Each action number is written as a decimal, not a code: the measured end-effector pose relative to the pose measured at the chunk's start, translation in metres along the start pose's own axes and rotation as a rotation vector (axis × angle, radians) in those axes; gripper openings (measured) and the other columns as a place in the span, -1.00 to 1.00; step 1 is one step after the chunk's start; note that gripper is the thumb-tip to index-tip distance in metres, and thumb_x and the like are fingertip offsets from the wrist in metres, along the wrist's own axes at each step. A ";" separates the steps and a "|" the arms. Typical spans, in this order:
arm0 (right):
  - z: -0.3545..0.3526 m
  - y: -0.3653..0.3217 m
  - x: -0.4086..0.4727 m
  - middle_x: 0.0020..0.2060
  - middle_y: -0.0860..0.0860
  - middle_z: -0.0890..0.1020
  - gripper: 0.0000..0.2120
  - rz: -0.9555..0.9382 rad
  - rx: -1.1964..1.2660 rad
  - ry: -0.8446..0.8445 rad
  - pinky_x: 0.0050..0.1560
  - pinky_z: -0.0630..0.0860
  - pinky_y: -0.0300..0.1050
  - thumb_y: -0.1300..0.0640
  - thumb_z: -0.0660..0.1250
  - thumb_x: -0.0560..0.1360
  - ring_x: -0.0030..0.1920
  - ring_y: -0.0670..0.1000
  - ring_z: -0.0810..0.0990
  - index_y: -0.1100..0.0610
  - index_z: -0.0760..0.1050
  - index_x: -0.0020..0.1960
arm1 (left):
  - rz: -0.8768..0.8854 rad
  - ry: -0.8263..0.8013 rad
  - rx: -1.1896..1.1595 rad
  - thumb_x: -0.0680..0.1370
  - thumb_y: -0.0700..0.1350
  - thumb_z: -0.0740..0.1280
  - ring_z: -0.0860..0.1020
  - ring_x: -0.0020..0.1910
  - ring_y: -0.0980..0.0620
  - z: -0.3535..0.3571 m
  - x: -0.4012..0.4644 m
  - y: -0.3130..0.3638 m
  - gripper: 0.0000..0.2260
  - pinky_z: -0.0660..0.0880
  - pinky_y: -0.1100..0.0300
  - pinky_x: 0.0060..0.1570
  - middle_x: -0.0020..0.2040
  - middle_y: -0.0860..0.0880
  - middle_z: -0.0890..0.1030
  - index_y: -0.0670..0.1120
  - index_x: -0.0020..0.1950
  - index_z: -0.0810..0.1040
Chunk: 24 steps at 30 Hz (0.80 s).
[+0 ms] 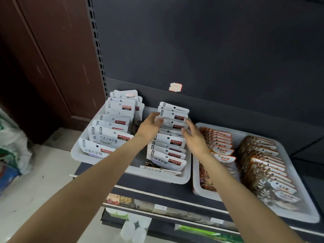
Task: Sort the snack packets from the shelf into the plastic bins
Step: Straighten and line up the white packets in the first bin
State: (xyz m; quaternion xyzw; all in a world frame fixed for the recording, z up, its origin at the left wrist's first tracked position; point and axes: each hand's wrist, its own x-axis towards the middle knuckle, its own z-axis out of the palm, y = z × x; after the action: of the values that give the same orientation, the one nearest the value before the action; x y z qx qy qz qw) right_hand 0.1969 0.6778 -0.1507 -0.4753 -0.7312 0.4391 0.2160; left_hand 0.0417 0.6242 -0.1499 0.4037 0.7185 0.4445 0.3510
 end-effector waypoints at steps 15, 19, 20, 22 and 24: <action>-0.026 0.017 0.054 0.17 0.06 0.59 -0.71 -0.181 -0.243 0.002 0.15 0.40 -0.25 0.21 0.30 0.55 0.17 -0.01 0.54 0.16 0.51 0.26 | 0.273 0.009 0.533 0.63 -0.13 0.19 0.51 -0.09 0.01 -0.009 -0.013 -0.006 -0.74 0.40 0.32 0.08 0.17 -0.12 0.51 -0.09 0.29 0.50; -0.014 0.020 0.062 0.02 0.04 0.66 -0.83 -0.211 -0.393 0.071 0.03 0.51 -0.13 0.12 0.34 0.53 0.04 0.01 0.61 0.14 0.60 0.08 | 0.194 -0.003 0.521 0.63 -0.10 0.17 0.55 -0.01 -0.03 -0.008 -0.011 -0.002 -0.69 0.40 0.30 0.07 0.28 -0.11 0.44 -0.04 0.38 0.40; -0.012 0.020 0.062 -0.01 0.03 0.66 -0.84 -0.205 -0.414 0.131 -0.04 0.50 -0.13 0.11 0.33 0.54 0.00 0.02 0.61 0.13 0.61 0.05 | 0.168 0.002 0.516 0.63 -0.09 0.18 0.54 0.00 -0.03 -0.007 -0.009 -0.001 -0.66 0.38 0.27 0.09 0.30 -0.12 0.42 -0.03 0.41 0.35; -0.013 0.023 0.062 -0.04 0.03 0.65 -0.85 -0.199 -0.426 0.259 -0.12 0.50 -0.13 0.08 0.30 0.55 -0.05 0.02 0.60 0.11 0.59 0.02 | 0.097 0.004 0.488 0.63 -0.08 0.18 0.53 0.07 -0.08 -0.006 -0.006 0.000 -0.60 0.39 0.19 0.15 0.32 -0.16 0.41 -0.02 0.47 0.24; -0.017 0.027 0.061 -0.05 0.02 0.65 -0.85 -0.191 -0.404 0.312 -0.17 0.48 -0.18 0.07 0.29 0.56 -0.10 -0.02 0.59 0.11 0.58 0.02 | 0.025 -0.022 0.434 0.63 -0.06 0.17 0.54 0.10 -0.12 -0.006 -0.001 0.003 -0.53 0.45 0.11 0.10 0.29 -0.21 0.45 0.02 0.52 0.11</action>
State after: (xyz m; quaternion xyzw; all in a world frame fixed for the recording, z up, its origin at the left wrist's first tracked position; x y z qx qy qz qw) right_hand 0.1954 0.7438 -0.1712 -0.4996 -0.8034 0.1835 0.2669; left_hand 0.0377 0.6219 -0.1450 0.4835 0.7883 0.2794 0.2583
